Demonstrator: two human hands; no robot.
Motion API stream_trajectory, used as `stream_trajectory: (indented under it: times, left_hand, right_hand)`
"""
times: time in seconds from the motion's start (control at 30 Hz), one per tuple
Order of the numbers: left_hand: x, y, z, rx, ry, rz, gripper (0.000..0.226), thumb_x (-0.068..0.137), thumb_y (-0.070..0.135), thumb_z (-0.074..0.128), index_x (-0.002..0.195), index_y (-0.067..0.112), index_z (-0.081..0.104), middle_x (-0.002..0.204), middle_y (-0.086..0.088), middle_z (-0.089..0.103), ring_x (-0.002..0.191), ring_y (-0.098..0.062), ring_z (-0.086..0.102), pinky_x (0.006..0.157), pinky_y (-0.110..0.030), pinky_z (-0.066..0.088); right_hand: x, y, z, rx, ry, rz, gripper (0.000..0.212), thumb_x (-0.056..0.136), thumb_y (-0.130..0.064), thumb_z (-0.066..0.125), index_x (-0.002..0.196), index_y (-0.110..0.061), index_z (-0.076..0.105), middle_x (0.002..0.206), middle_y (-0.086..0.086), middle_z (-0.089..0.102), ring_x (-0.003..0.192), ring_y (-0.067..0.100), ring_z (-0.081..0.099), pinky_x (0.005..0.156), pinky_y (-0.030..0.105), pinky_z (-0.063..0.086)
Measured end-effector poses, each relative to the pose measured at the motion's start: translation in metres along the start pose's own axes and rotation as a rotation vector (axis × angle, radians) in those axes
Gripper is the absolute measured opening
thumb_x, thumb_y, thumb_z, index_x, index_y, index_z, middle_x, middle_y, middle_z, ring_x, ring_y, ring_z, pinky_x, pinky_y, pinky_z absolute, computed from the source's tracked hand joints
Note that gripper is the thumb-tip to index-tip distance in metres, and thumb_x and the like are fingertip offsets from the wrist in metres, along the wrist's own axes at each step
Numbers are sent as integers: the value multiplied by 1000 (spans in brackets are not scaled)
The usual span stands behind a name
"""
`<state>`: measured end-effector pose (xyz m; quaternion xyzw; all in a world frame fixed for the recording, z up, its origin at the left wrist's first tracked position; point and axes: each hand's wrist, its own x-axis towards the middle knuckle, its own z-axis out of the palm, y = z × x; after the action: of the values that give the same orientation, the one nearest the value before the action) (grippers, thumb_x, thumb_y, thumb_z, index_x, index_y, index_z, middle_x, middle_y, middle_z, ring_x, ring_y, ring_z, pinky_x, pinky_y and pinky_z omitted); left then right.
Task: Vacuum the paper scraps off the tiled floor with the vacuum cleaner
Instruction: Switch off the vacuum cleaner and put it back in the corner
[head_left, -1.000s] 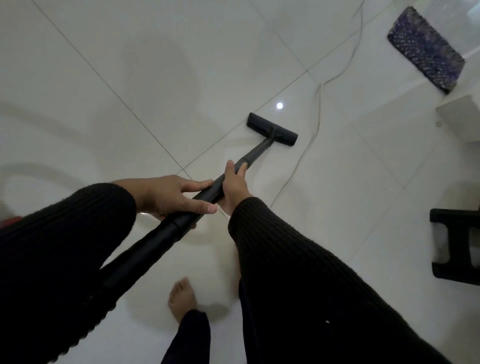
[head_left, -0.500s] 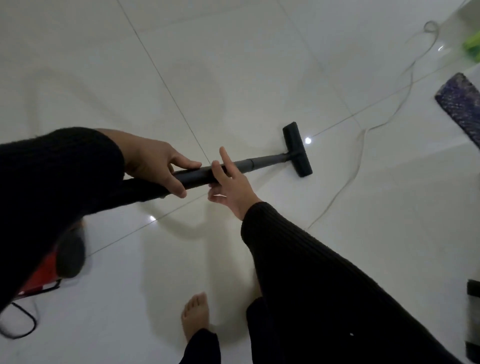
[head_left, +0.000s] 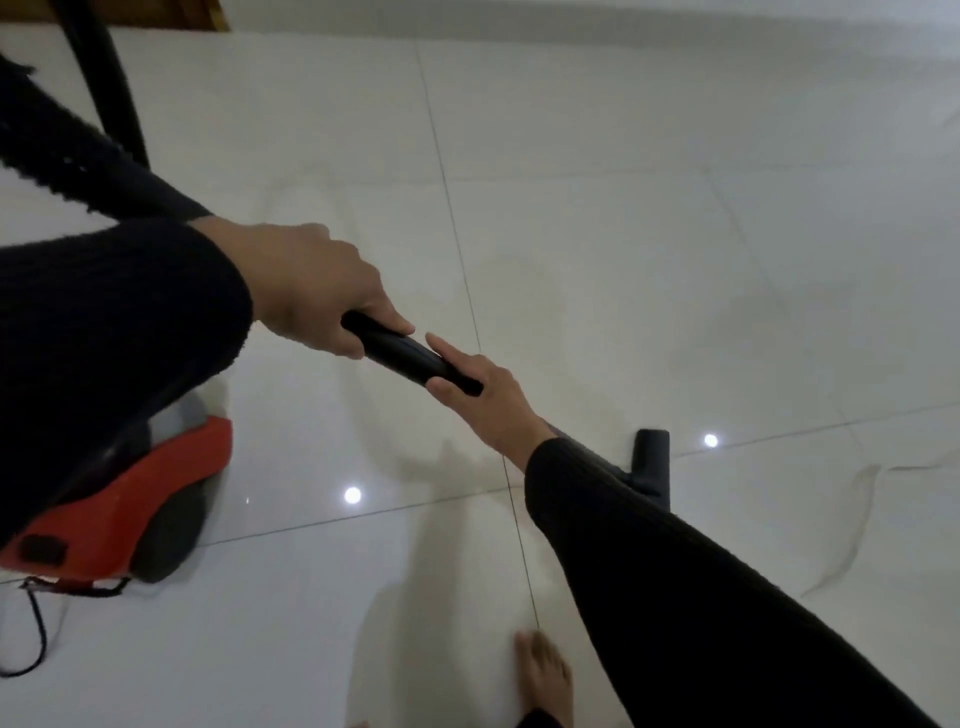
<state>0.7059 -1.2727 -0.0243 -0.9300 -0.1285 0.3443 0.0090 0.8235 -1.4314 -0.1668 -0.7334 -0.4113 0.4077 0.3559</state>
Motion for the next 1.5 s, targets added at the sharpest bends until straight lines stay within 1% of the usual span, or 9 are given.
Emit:
stream_trajectory:
  times: [0.17, 0.27, 0.4, 0.53, 0.7, 0.9, 1.13, 1.33, 1.5]
  left_hand:
    - [-1, 4, 23, 318, 593, -253, 42, 89, 47, 52, 131, 44, 50, 124, 14, 60, 123, -15, 50, 109, -60, 15]
    - [0, 18, 37, 0, 1103, -500, 46, 80, 35, 68, 125, 34, 59, 151, -4, 27, 137, -27, 20, 105, -71, 14]
    - [14, 26, 40, -620, 1346, -623, 66, 89, 22, 62, 142, 46, 32, 159, -10, 9, 141, -27, 20, 113, -52, 25]
    - [13, 12, 35, -1261, 1292, -326, 80, 94, 5, 54, 140, 57, 13, 147, 7, 45, 110, 18, 52, 99, -2, 35]
    - [-2, -13, 41, -1326, 1247, -306, 80, 95, -1, 49, 143, 53, 14, 148, 10, 43, 126, 2, 50, 107, -26, 41]
    - [-44, -53, 45, -1331, 1268, -351, 80, 95, -5, 46, 149, 42, 11, 150, 12, 37, 128, 0, 49, 104, -22, 43]
    - [-87, -141, 80, -1299, 1259, -332, 78, 95, -4, 47, 149, 41, 12, 154, 7, 34, 128, -5, 50, 103, -29, 47]
    - [-99, -208, 115, -1271, 1176, -249, 78, 96, -2, 48, 148, 44, 13, 155, 4, 32, 129, 0, 44, 101, -16, 43]
    - [-96, -239, 145, -1273, 1129, -164, 75, 97, 1, 47, 143, 51, 14, 153, 3, 36, 123, 6, 42, 91, -5, 44]
  right_hand:
    - [26, -6, -6, 105, 37, -176, 52, 99, -27, 56, 144, -45, 40, 129, 13, 59, 109, 15, 56, 92, 13, 39]
    - [34, -18, -11, 161, 59, -283, 57, 100, -16, 53, 149, -38, 34, 140, 8, 56, 107, -1, 55, 89, 3, 37]
    - [43, -37, -10, 201, 21, -391, 62, 101, -7, 50, 151, -33, 27, 127, -17, 56, 109, -21, 51, 94, 0, 33]
    - [54, -51, -2, 165, 3, -489, 67, 99, -6, 51, 142, -50, 25, 141, 15, 53, 118, 14, 54, 100, 17, 42]
    - [69, -74, 12, 73, -109, -563, 75, 94, -17, 53, 137, -70, 22, 137, 25, 49, 99, 35, 58, 98, 50, 51]
    - [81, -124, 45, -10, -138, -646, 79, 93, -17, 58, 146, -56, 14, 117, 23, 59, 99, 33, 57, 95, 45, 50]
    - [112, -184, 117, -49, -62, -684, 84, 93, -13, 63, 147, -43, 7, 95, 12, 54, 78, 13, 50, 78, 8, 41]
    - [142, -206, 176, -42, -31, -634, 84, 88, -17, 66, 143, -58, 17, 110, 16, 57, 94, 25, 56, 88, 25, 51]
    - [162, -214, 211, -22, 50, -635, 75, 87, -13, 71, 140, -50, 33, 97, -4, 52, 84, 0, 52, 79, 9, 45]
